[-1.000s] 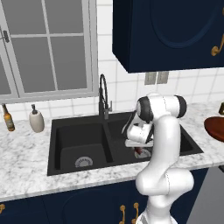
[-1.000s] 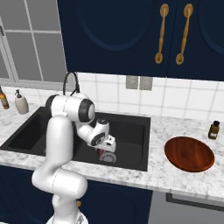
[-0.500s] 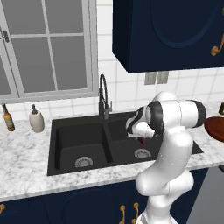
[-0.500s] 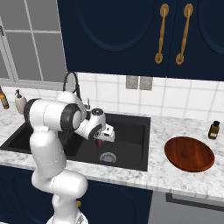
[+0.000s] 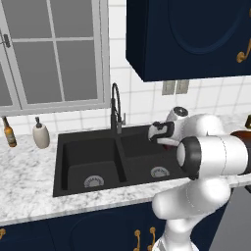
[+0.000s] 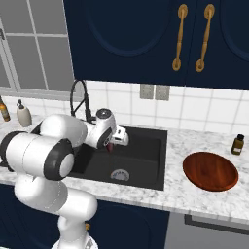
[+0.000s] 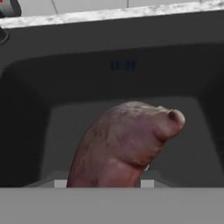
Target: Pick the potato from the sink and place it in the bowl. Then pick the bowl and place it in the microwave. Then close the microwave door and press the start button.
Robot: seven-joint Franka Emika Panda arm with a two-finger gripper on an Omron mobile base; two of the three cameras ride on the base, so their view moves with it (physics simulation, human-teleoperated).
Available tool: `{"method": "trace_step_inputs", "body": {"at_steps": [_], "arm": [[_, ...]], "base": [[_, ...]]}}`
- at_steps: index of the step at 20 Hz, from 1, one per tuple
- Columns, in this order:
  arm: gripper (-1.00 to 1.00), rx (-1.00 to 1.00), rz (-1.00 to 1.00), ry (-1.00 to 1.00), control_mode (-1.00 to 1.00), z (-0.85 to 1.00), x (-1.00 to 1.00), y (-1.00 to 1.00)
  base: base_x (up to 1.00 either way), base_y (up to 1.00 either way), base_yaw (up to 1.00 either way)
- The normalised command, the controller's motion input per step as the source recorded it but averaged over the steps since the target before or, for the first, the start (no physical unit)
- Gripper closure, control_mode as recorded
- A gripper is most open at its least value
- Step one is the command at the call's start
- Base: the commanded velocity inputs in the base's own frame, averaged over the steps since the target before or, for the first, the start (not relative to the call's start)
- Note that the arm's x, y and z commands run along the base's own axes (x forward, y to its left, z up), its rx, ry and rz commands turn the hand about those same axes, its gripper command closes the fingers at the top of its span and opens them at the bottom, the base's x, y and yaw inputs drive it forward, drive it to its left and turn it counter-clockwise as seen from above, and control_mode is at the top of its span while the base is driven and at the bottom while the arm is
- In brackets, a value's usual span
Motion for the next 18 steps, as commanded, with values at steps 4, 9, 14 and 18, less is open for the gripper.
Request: {"method": "trace_step_inputs", "body": {"at_steps": [4, 9, 14, 18], "arm": [[1.00, -0.02, -0.11, -0.01, -1.00, 0.94, -0.21, -0.25], [1.00, -0.04, -0.12, 0.00, -1.00, 0.49, -0.40, -0.54], [1.00, -0.02, -0.10, 0.00, -1.00, 0.16, -0.57, -0.79], [1.00, -0.03, -0.06, 0.00, -1.00, 0.38, -0.28, -0.81]], "base": [[0.00, 0.00, 0.00], [0.00, 0.00, 0.00], [0.00, 0.00, 0.00], [0.00, 0.00, 0.00]]}}
